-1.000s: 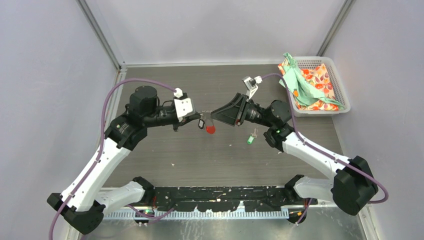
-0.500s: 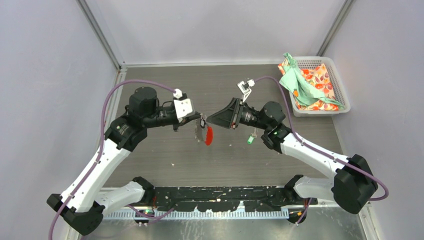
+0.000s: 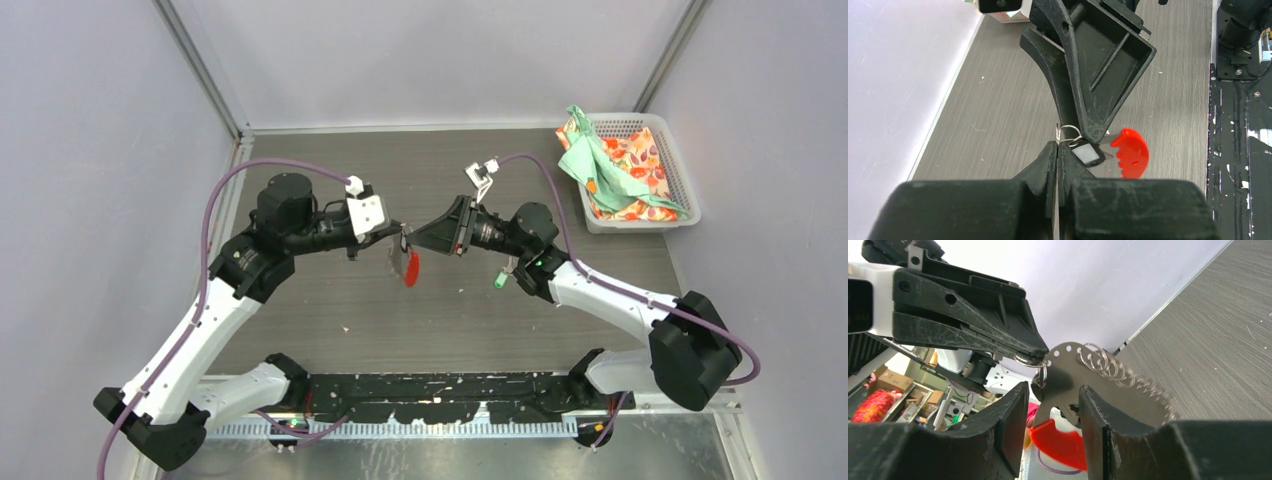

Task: Put the keys on the keyring

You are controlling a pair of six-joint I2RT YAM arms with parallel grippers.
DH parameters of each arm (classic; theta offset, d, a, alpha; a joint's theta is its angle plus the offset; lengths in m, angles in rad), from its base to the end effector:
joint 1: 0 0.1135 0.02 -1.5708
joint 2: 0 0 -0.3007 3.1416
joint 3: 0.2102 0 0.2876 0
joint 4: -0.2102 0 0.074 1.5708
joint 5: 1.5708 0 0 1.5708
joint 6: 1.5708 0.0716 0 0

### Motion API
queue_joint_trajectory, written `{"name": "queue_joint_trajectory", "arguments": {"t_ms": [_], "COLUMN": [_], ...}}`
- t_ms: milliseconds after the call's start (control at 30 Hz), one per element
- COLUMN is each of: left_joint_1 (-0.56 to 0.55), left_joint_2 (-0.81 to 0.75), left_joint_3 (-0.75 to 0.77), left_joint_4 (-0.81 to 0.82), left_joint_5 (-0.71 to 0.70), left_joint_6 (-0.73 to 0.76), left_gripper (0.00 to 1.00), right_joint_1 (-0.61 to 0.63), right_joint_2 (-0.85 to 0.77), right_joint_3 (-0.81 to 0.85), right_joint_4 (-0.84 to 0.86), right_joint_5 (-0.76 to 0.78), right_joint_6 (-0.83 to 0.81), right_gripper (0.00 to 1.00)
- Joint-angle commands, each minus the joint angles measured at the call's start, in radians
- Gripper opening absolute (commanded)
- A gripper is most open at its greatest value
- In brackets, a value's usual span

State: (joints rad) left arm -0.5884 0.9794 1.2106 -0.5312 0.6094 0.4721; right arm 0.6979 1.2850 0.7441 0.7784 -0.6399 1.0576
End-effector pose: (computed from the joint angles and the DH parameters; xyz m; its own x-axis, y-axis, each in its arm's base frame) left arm 0.1762 -0.1668 0.4468 0.1949 0.3182 -0.9278 0.9222 0.2626 0.2838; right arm 0.2292 0.2480 0.3395 -0.7479 0.2848 -0.5996 -0.6284 -0.0131 0.7778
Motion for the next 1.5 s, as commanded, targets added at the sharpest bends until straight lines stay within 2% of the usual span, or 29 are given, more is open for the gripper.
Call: {"name": "queue_joint_trajectory", "arguments": {"t_ms": [0, 400, 700, 1100, 1300, 1467], "left_joint_1": [-0.008, -0.012, -0.015, -0.016, -0.022, -0.027], "left_joint_2": [-0.017, -0.021, -0.025, -0.025, -0.021, -0.018], "left_joint_3": [-0.004, -0.018, -0.018, -0.021, -0.018, -0.017], "left_joint_4": [0.056, 0.057, 0.057, 0.058, 0.057, 0.059], "left_joint_5": [-0.006, -0.009, -0.017, -0.022, -0.024, -0.021], "left_joint_6": [-0.004, 0.010, 0.008, 0.009, 0.005, 0.002], "left_gripper": [0.00, 0.00, 0.00, 0.00, 0.00, 0.00], "right_joint_1": [0.003, 0.002, -0.005, -0.027, -0.037, -0.041], "right_joint_2": [0.010, 0.046, 0.059, 0.004, -0.013, -0.005], "right_joint_3": [0.020, 0.019, 0.007, -0.031, -0.050, -0.045], "right_joint_4": [0.167, 0.249, 0.268, 0.254, 0.257, 0.265], "right_joint_5": [0.018, 0.022, 0.017, -0.003, 0.004, 0.012], "right_joint_6": [0.050, 0.107, 0.125, 0.117, 0.122, 0.128], "right_gripper": [0.46, 0.38, 0.21, 0.20, 0.05, 0.01]}}
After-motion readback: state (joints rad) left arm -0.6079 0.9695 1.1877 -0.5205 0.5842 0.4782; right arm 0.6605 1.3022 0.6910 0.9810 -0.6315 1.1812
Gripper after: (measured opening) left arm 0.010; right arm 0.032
